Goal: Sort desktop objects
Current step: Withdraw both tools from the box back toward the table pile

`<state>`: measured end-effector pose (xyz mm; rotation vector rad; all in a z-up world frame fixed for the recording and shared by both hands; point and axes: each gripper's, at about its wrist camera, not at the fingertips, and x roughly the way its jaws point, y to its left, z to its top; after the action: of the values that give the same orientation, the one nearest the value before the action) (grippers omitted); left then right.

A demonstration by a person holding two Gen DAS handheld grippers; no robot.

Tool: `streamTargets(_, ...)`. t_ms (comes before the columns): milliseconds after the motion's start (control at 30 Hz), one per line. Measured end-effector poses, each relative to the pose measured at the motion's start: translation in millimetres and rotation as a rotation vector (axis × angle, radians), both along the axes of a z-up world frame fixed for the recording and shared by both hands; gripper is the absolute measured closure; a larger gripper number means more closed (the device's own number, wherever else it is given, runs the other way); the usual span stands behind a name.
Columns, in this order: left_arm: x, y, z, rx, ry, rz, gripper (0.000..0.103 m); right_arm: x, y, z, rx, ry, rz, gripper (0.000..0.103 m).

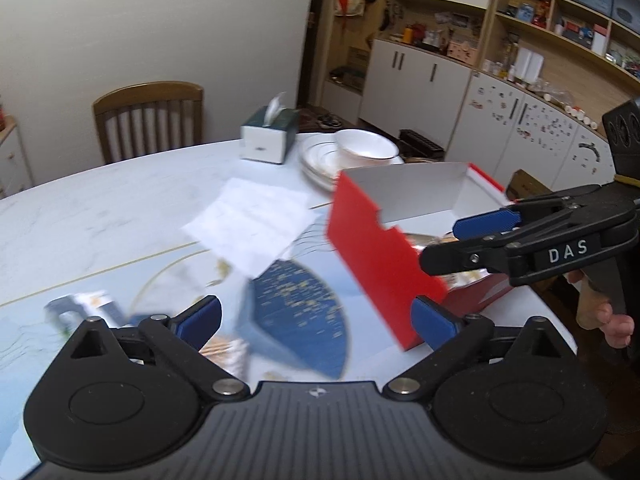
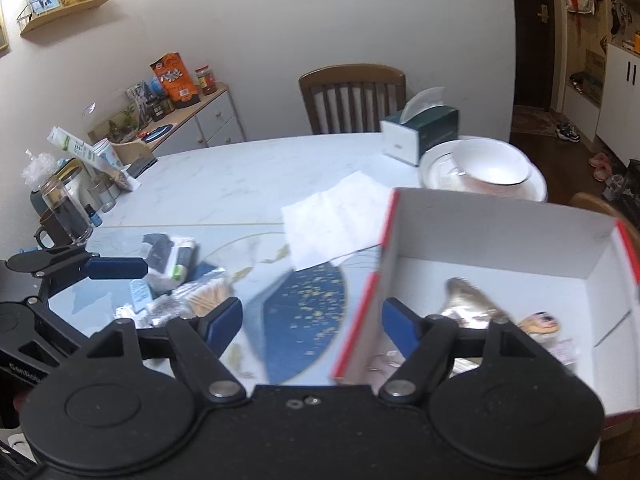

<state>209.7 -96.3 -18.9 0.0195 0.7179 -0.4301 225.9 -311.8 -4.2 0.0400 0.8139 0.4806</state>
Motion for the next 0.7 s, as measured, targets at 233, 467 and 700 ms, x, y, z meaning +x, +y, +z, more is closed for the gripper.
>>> streamTargets(233, -7.8, 55.4, -12.9, 0.021, 0.020, 0.055, 0.000, 0.9, 47.8, -17.1, -0.030, 0.048, 0.024, 0.026)
streamTargets(467, -13.7, 108.4, -29.6, 0.039, 0.047, 0.114, 0.000, 6.3, 92.4, -38.7, -0.091, 0.082, 0.049, 0.026)
streamTargets(700, -14.6, 143.0, -48.4, 0.048, 0.087, 0.119, 0.000, 17.6, 120.8, -53.2, -0.132, 0.090, 0.072, 0.026)
